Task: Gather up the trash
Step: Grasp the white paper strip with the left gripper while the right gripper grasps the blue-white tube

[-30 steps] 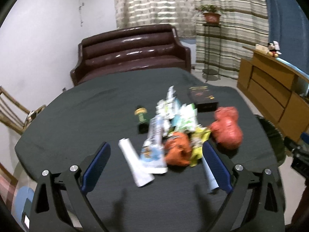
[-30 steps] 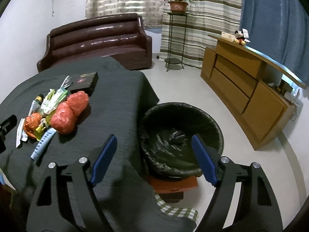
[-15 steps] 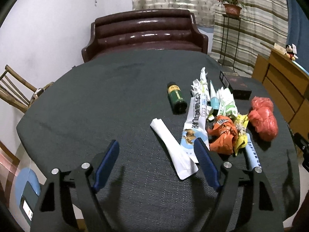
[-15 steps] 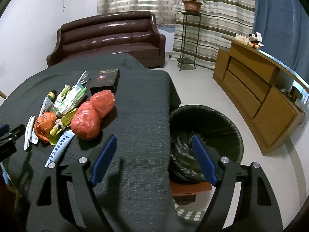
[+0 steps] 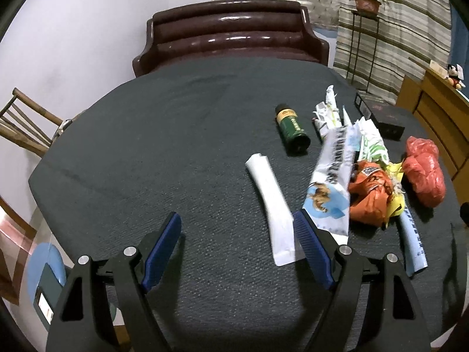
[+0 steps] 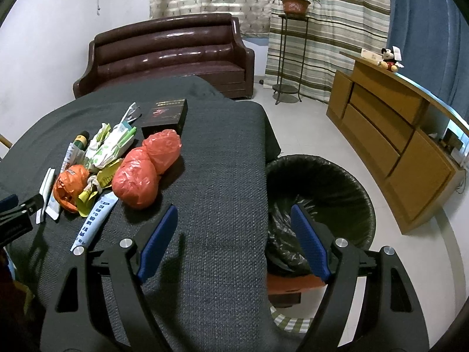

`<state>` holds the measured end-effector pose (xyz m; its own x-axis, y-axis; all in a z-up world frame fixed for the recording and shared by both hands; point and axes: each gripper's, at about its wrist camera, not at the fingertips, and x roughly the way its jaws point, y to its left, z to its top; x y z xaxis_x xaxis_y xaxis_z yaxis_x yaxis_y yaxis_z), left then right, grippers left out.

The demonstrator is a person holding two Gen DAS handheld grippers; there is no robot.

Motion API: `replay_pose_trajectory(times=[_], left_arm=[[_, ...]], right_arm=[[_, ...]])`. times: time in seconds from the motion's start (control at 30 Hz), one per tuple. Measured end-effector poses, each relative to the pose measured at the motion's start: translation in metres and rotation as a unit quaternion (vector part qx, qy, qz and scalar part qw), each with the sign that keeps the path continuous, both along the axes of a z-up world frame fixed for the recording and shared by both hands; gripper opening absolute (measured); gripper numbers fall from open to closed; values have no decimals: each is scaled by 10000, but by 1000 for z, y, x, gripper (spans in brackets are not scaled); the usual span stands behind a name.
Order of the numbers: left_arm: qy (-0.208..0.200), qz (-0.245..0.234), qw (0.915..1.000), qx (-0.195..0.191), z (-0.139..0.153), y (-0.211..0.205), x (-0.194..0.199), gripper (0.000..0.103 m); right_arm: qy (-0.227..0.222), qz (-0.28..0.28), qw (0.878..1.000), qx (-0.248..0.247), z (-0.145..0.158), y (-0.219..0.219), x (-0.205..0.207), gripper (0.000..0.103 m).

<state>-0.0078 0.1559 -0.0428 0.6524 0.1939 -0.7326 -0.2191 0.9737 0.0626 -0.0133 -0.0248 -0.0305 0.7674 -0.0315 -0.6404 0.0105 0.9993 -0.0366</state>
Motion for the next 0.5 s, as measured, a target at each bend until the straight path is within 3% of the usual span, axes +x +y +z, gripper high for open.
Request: replay_pose_trajectory(times=[0.13, 0.3, 0.5], left_arm=[[54, -44, 10000, -47, -3, 0, 8, 77], [198, -180, 9990, -357, -6, 1, 21, 61], [149, -266, 9991, -292, -4, 7, 20, 44]], right_arm=[[-24, 11, 10000, -20, -1, 2, 0, 78], [-20, 49, 10000, -62, -1, 8, 0, 78], [-3, 71, 9999, -88, -3, 13, 1, 77]])
